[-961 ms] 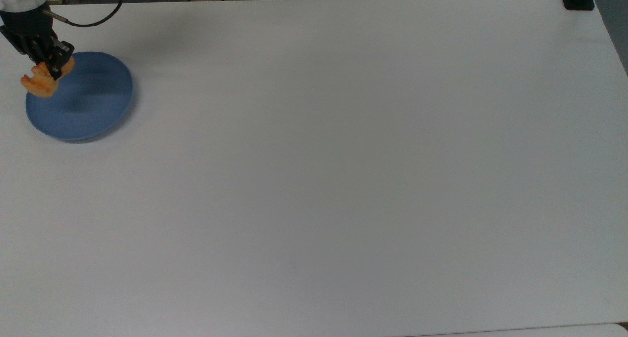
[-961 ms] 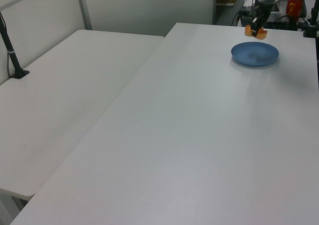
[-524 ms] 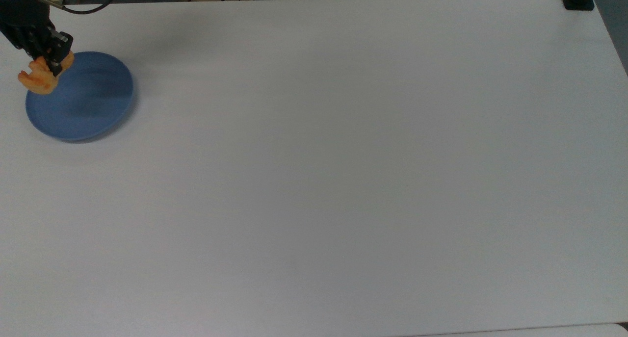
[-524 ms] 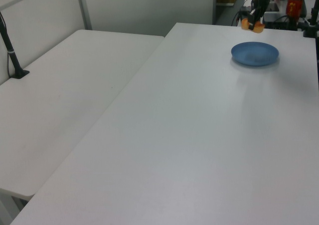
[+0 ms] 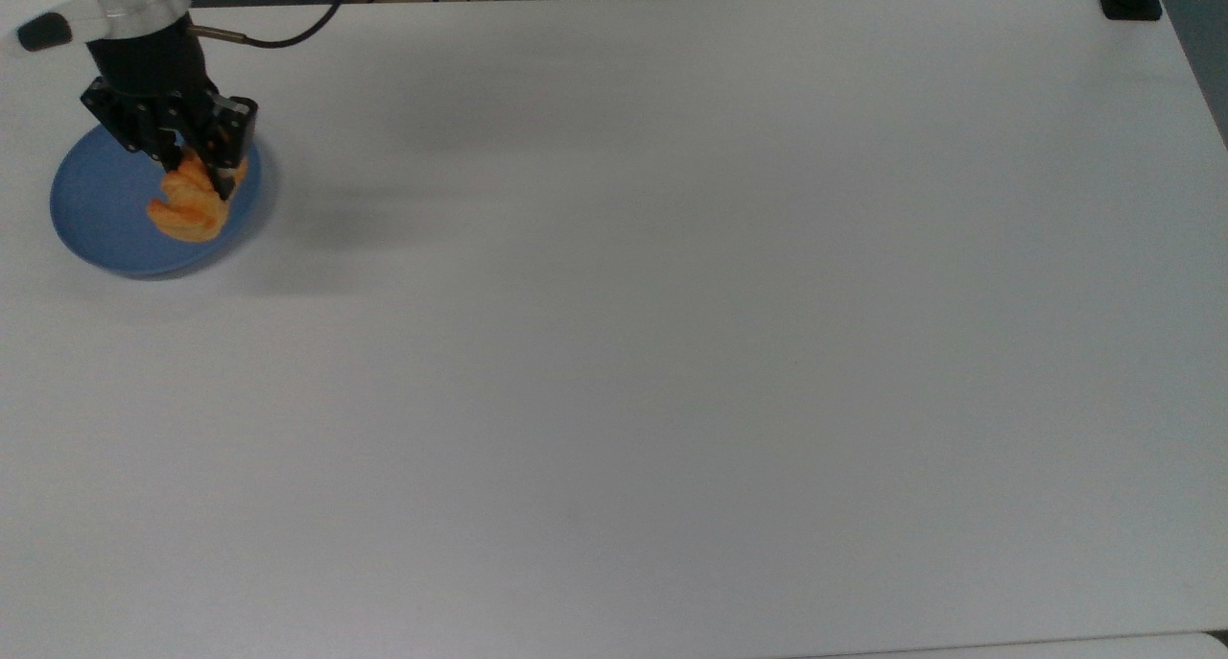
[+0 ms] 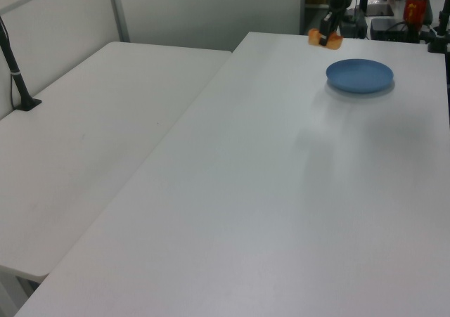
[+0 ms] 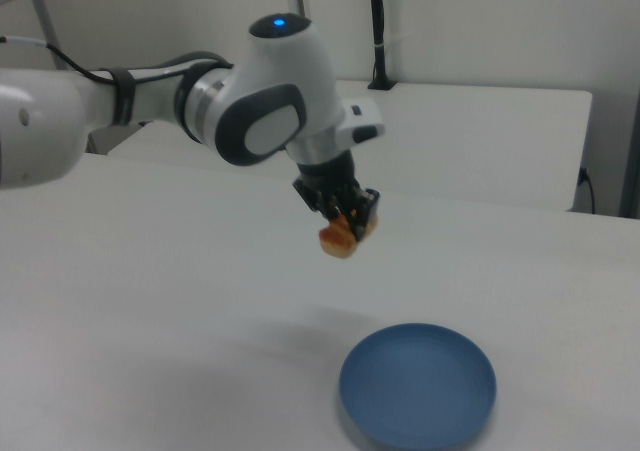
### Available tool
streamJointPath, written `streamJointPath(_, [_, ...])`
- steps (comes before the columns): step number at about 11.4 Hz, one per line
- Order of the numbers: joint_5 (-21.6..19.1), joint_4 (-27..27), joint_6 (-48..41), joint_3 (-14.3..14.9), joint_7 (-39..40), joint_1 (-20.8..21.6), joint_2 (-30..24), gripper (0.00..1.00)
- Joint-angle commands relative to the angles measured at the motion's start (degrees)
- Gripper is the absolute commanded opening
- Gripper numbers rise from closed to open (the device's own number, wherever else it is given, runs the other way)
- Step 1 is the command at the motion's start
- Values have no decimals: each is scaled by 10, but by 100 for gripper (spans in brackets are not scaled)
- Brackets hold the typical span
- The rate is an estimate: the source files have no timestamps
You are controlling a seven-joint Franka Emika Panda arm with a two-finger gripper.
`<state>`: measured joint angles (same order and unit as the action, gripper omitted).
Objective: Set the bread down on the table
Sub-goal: 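Carry the bread roll away from the plate and lower it to the table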
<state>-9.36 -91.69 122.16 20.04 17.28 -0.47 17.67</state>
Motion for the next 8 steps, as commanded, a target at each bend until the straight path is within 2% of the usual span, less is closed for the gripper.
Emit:
streamJointPath(1, [0, 12, -14, -29, -29, 56, 1, 42])
streamJointPath(3, [7, 13, -10, -45, -53, 103, 27, 42])
streamJointPath(6, [27, 36, 32, -50, -109, 164, 96, 43])
streamJointPath(8, [36, 48, 74, -50, -144, 189, 141, 43])
